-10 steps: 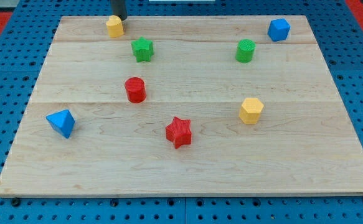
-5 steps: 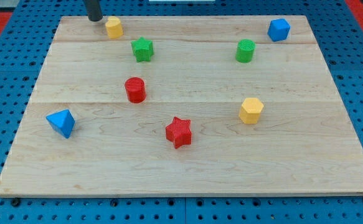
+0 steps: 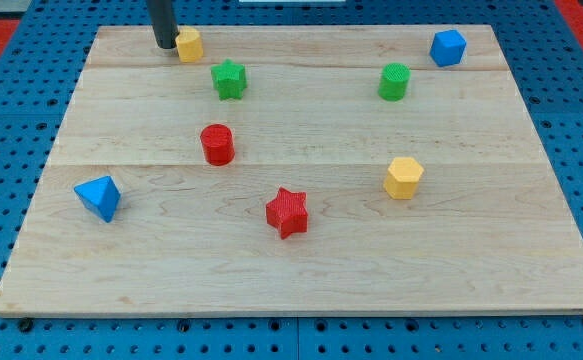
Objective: Slide the yellow heart towards the blue cube
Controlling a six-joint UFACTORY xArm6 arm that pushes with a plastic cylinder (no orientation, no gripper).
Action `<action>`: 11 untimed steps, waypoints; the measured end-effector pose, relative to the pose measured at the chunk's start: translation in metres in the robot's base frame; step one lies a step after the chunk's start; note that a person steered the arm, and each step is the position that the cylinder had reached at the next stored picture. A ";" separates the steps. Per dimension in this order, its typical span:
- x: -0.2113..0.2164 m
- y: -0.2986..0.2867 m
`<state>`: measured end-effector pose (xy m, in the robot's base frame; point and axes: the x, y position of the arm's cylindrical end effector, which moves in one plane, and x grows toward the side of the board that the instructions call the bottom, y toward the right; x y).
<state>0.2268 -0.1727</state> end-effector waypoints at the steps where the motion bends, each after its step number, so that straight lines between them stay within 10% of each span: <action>1: 0.002 0.000; 11: 0.003 0.093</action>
<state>0.2300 -0.0792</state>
